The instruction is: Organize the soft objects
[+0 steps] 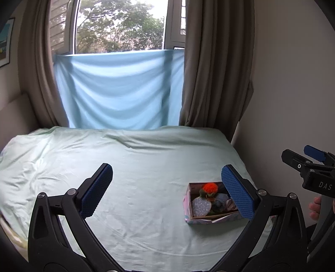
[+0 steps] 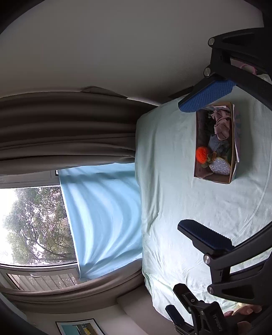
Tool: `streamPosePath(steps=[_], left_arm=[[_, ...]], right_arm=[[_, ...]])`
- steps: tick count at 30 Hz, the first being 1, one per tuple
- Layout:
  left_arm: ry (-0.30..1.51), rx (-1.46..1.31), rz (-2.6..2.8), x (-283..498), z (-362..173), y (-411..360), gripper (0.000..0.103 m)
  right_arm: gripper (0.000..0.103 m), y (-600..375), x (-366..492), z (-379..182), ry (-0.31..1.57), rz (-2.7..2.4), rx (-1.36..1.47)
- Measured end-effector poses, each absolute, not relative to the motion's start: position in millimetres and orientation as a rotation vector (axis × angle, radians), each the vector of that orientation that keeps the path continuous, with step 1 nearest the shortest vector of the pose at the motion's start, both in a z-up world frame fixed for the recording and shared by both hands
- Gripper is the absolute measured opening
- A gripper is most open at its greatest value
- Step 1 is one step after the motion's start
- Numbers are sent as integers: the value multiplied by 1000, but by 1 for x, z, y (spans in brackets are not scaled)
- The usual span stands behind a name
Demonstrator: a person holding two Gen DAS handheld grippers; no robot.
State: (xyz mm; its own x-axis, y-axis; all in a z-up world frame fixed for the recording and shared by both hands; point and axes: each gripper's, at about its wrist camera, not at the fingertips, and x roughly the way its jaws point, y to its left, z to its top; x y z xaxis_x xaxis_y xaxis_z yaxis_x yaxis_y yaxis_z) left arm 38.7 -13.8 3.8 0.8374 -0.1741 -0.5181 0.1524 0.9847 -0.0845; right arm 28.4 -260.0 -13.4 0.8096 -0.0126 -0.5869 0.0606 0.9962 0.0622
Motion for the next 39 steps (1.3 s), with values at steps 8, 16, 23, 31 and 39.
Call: streamPosePath(steps=[8,16,23,31,39], left_arm=[[530,-35,-167,42,8,-17,103],[523,-24,-168,44,7,-19,103],[524,-23,-173,47,8,-20,103],[530,-28,-171,53,6,-17,103],[535,-28,-167,58,4,-13,103]], right_arm=[[102,-260,32,-10,615,-42,79],[102,-261,38,-10,612,-43,80],[102,-259,40,-9,610,-46,79],[102,-258,44,-9,609,-49,78],[102,-254,49,-8,613,-50,74]])
